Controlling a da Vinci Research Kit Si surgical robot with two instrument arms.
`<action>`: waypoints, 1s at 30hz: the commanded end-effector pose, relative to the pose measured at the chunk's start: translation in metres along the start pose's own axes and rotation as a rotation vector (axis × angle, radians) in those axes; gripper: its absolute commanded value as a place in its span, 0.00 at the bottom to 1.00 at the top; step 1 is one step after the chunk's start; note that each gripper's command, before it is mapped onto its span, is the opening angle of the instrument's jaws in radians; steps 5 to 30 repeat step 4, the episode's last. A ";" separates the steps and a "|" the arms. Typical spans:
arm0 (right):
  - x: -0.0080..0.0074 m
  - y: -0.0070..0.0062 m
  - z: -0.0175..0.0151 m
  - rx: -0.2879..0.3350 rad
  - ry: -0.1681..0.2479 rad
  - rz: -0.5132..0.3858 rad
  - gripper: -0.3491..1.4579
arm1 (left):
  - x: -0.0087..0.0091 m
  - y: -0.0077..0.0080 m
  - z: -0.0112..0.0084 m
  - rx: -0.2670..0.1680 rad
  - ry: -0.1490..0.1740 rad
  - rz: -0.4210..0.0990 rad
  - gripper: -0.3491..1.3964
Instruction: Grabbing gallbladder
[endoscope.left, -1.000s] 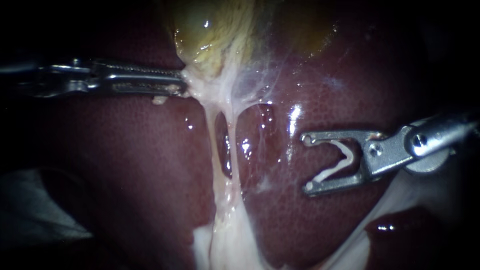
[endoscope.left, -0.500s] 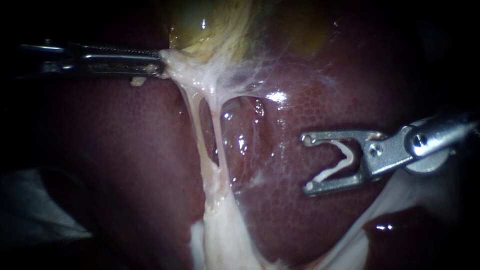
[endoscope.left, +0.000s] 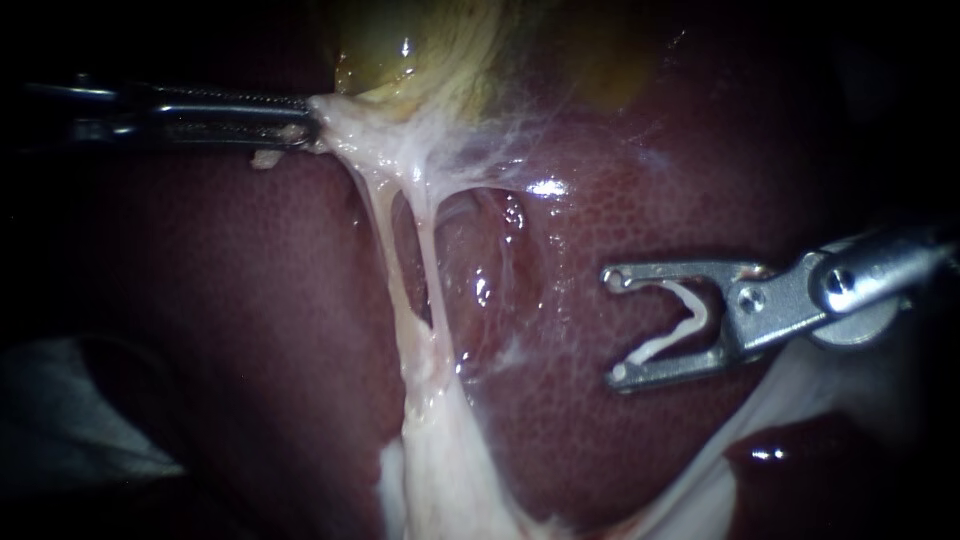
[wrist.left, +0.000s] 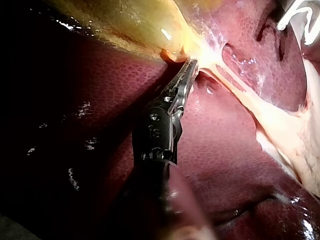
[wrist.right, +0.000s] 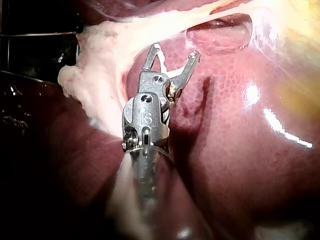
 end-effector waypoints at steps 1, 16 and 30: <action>0.0000 0.0000 0.0000 0.000 0.000 0.000 0.46 | 0.0000 0.0000 0.0001 0.001 0.000 0.000 0.00; 0.0000 0.0000 0.0000 0.000 0.000 0.000 0.46 | 0.0000 0.0000 0.0001 0.001 0.000 0.000 0.00; 0.0000 0.0000 0.0000 0.000 0.000 0.000 0.46 | 0.0000 0.0000 0.0001 0.001 0.000 0.000 0.00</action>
